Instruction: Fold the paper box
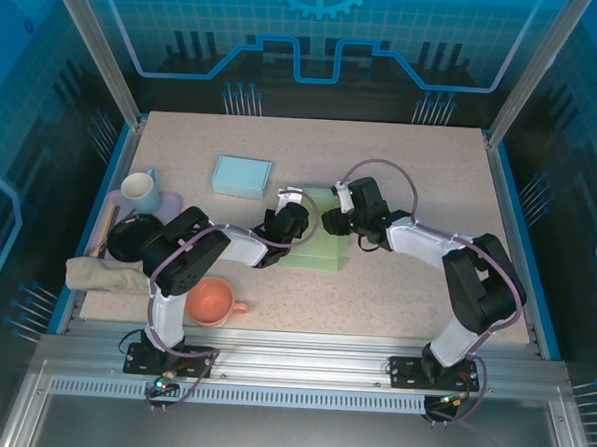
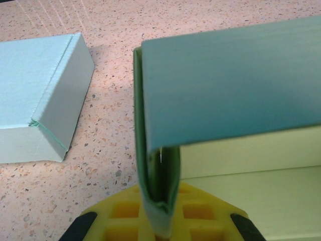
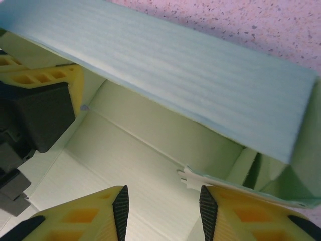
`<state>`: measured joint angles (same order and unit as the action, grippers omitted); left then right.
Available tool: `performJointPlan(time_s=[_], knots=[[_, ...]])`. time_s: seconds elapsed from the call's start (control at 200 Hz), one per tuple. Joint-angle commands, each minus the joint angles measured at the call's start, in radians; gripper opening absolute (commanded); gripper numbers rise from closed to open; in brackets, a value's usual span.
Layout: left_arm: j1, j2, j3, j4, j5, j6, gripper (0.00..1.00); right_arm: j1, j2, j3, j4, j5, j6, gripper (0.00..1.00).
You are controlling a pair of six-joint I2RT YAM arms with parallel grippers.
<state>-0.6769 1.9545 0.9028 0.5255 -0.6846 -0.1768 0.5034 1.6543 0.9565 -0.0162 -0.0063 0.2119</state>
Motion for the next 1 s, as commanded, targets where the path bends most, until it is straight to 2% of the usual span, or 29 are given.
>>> performJointPlan(time_s=[0.0,0.195,0.345,0.435,0.845,0.995], knots=[[-0.006,0.024,0.007,-0.059,0.004,0.035,0.0,0.009,-0.074,-0.013,-0.04,0.038,-0.006,0.44],[-0.005,0.023,0.007,-0.06,0.003,0.035,0.0,0.009,-0.179,-0.064,-0.072,0.057,-0.021,0.45],[-0.005,0.024,0.011,-0.065,0.003,0.034,0.0,0.002,-0.258,-0.103,-0.11,0.211,-0.044,0.47],[-0.004,0.024,0.011,-0.065,0.003,0.035,0.0,-0.024,-0.246,-0.108,-0.127,0.267,-0.057,0.49],[-0.005,0.024,0.01,-0.064,0.005,0.038,0.0,-0.077,0.019,-0.024,0.035,0.054,-0.082,0.45],[-0.004,0.024,0.01,-0.065,0.005,0.04,0.0,-0.075,0.057,-0.031,0.114,-0.003,-0.092,0.43]])
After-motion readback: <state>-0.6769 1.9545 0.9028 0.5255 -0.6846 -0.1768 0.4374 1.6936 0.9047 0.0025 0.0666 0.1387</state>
